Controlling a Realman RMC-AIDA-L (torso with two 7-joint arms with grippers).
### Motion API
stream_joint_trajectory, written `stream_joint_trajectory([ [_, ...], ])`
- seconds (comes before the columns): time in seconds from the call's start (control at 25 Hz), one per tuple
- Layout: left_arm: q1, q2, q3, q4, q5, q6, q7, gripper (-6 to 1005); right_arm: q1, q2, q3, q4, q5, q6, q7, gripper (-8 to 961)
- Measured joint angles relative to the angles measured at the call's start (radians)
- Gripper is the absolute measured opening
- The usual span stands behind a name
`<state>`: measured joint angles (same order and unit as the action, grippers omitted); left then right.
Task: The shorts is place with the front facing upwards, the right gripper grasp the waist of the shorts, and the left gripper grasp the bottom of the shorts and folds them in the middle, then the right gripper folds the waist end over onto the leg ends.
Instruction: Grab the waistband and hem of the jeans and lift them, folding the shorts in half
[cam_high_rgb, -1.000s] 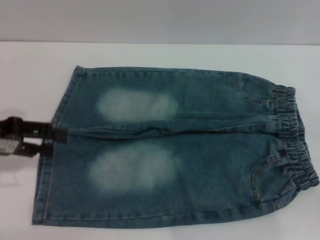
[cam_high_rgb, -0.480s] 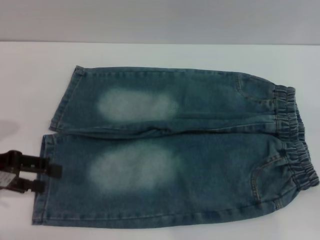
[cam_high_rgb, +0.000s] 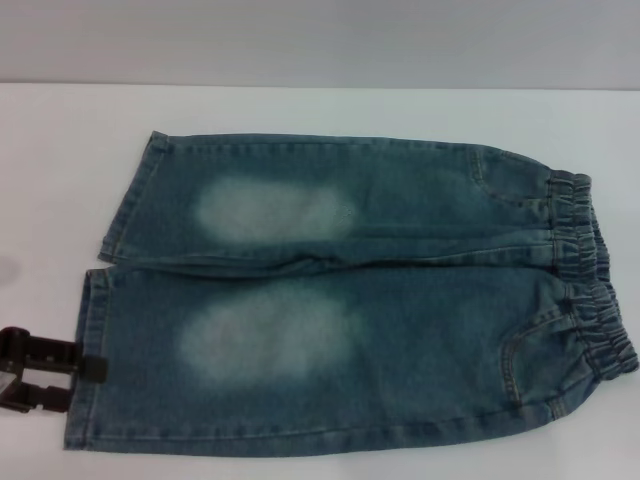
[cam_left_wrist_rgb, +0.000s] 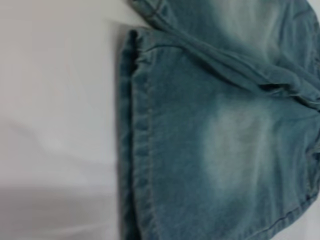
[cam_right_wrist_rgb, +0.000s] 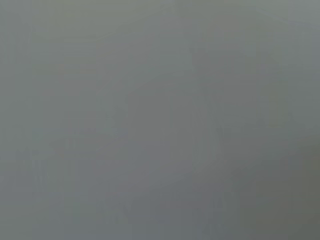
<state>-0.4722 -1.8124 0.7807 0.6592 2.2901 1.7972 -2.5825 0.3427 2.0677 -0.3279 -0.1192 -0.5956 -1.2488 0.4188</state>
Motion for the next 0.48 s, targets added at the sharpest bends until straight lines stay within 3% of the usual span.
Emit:
stream_joint_trajectory([
  [0.48, 0.007, -0.008, -0.001, 0.000, 0.048, -0.017, 0.005, 843, 0.001, 0.000, 0.000, 0.000, 0.000, 0.002, 0.001, 610],
])
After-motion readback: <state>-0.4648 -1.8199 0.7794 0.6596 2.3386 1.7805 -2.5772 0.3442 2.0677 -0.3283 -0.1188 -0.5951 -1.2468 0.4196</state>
